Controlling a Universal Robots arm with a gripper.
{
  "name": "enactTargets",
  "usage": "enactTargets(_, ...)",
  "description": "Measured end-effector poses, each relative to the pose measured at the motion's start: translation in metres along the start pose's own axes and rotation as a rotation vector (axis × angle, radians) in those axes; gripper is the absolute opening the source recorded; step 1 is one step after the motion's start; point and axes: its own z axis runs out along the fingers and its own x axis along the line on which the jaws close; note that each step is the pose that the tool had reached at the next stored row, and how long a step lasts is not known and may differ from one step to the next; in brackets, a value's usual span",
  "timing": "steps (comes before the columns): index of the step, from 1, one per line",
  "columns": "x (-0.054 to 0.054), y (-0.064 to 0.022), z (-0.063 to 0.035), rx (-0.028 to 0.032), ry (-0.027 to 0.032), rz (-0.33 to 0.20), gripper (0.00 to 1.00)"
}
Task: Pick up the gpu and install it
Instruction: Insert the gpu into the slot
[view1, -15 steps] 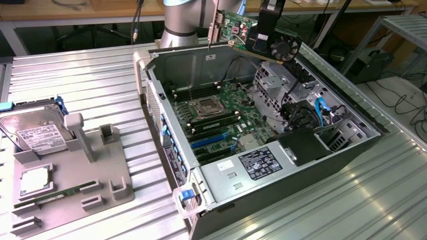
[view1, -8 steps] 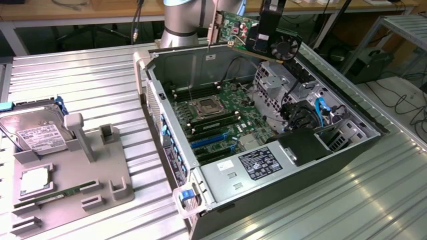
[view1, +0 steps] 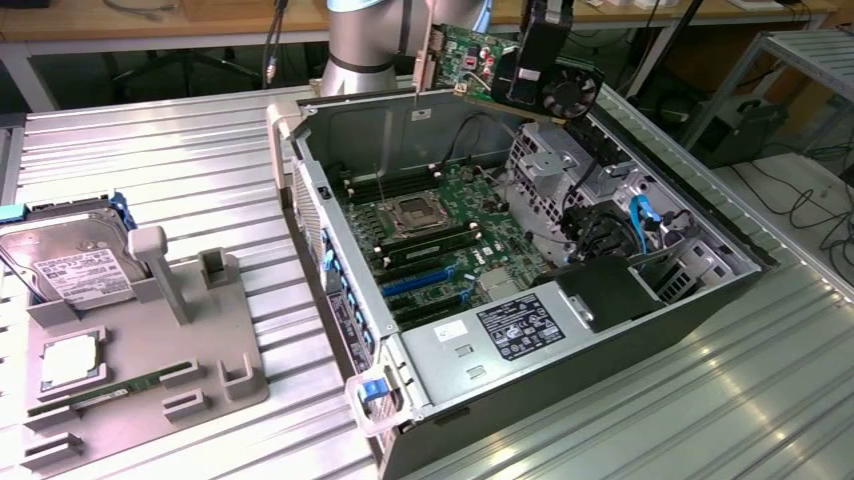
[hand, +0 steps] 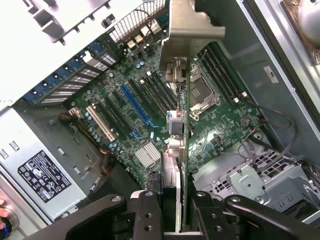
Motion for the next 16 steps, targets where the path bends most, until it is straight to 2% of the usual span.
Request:
enactTargets(10, 0.0, 0.0, 0.0002, -0.0016, -0.005, -0.078, 0.28)
enactTargets(16, 0.0, 0.0, 0.0003, -0.003, -0.0093, -0.144, 0.28)
